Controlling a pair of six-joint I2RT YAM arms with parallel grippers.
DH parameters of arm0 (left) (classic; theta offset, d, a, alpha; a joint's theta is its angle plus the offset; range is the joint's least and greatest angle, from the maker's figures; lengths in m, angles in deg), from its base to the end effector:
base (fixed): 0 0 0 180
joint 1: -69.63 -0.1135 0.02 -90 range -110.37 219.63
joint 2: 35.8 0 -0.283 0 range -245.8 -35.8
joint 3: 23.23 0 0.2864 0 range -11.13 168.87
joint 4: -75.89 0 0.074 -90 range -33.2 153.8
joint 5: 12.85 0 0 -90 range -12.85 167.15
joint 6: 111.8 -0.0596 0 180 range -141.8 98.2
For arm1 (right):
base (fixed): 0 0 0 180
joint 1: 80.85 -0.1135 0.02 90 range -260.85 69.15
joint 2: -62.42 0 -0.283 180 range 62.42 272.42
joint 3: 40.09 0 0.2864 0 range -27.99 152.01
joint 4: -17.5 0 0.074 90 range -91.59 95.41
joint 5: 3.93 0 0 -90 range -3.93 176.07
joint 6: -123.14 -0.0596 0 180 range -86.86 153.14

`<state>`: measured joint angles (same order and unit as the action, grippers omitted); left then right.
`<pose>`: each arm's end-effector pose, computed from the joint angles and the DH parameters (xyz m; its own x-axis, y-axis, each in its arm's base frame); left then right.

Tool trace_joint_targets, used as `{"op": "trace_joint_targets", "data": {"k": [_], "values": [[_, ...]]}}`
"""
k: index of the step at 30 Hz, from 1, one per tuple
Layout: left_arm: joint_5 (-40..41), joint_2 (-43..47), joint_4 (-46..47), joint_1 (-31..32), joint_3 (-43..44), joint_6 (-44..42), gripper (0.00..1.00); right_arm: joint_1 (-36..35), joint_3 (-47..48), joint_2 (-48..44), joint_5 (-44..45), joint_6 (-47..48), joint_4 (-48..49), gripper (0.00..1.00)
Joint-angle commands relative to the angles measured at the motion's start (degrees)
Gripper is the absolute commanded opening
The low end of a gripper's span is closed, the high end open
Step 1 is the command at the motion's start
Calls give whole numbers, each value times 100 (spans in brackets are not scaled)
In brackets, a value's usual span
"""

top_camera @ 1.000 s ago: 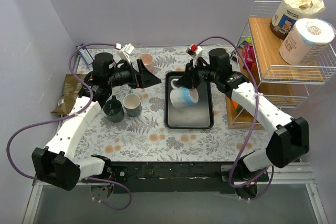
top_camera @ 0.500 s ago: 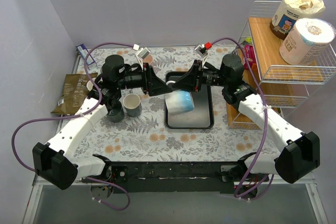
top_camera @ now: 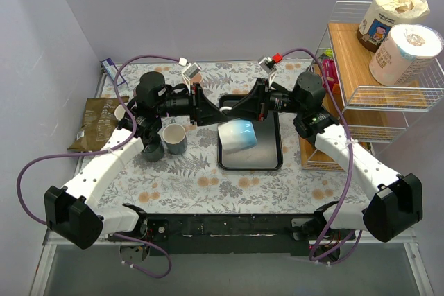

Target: Turn the mug right side up

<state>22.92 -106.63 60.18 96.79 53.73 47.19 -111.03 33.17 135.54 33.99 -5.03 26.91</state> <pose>0.2619 -0.1887 0.3933 -0.9667 -0.1173 -0.2275 0.2127 0.1264 -0.9689 0.2645 0.2082 0.4034 -0.4938 0.1522 -0.8562 -0.8602 0.0587 0.5065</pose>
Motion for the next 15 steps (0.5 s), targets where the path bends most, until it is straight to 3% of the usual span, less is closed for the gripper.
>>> {"op": "trace_joint_targets", "data": {"k": [1, 6, 13, 14, 15], "values": [[-175, 7, 89, 79, -26, -52, 25, -32, 124, -105, -136, -436, 926, 1], [-61, 34, 116, 114, -79, -61, 0, -32, 115, -61, -145, -489, 988, 1], [1037, 429, -112, 114, -27, -289, 0, -32, 457, 106, 22, 125, -83, 2], [1142, 421, -243, 114, 9, -307, 0, -32, 501, 106, 57, 178, -145, 12], [1204, 403, -306, 114, 61, -325, 0, -32, 510, 106, 161, 222, -198, 33]]}}
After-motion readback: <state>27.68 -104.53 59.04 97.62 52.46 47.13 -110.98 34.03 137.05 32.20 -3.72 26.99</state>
